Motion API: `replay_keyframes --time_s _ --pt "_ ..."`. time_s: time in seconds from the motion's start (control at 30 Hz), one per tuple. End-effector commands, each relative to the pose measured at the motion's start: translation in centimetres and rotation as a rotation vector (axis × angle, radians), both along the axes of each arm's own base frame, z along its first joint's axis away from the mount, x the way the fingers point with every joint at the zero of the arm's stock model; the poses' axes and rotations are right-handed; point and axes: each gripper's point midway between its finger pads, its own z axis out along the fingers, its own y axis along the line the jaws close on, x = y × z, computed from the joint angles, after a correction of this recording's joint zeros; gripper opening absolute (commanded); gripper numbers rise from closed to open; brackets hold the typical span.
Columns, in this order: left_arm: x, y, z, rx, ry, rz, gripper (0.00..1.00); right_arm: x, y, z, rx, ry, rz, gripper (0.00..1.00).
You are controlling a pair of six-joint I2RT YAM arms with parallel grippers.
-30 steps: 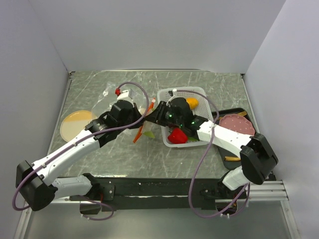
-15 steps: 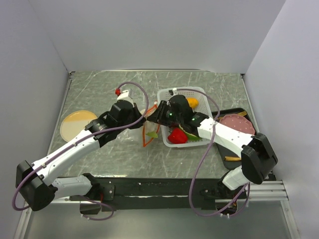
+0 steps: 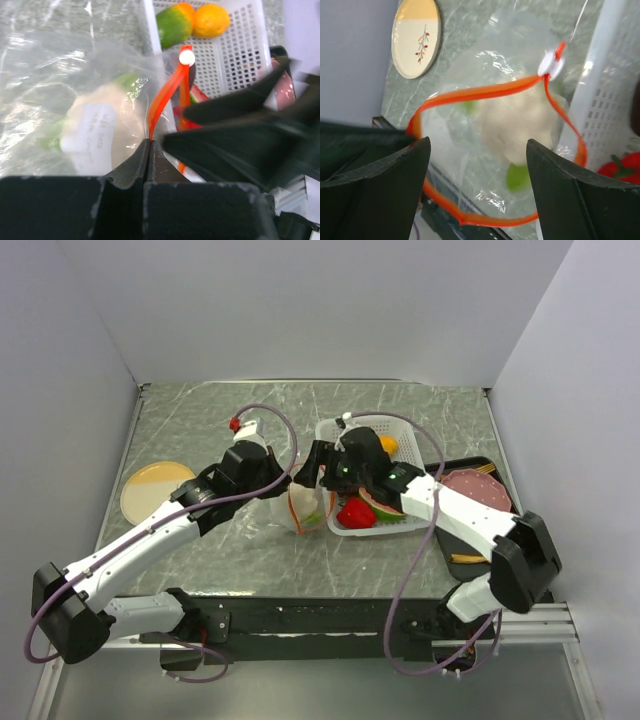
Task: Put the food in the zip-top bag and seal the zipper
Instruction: Place the fake vegetable in the zipper food storage bag, then pick up the fake vegetable from the bin.
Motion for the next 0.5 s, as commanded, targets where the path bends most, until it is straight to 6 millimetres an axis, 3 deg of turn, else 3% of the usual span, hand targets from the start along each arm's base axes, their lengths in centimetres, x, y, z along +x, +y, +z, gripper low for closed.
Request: replay_keyframes --time_s 0.0,0.13,0.27,0.47 --pt "0.9 0.6 2.3 -0.014 -0.049 0.061 0.01 0.4 -2.7 6.4 -0.015 -0.207 -0.042 0.84" --pt "1.0 0.5 2.5 -0.020 -0.054 0.060 0.01 0.5 -4.5 7.1 -0.050 -0.223 -0.101 0.84" --pt "0.9 0.7 2.9 -0.023 -0.064 0.064 0.01 0.3 -5.7 5.4 -0.084 -0.169 -0.148 0.80" --pt "0.9 1.2 3.5 -0.024 -0.078 0.080 0.01 -1.3 -4.0 2.4 -0.026 -0.074 -0.052 0.68"
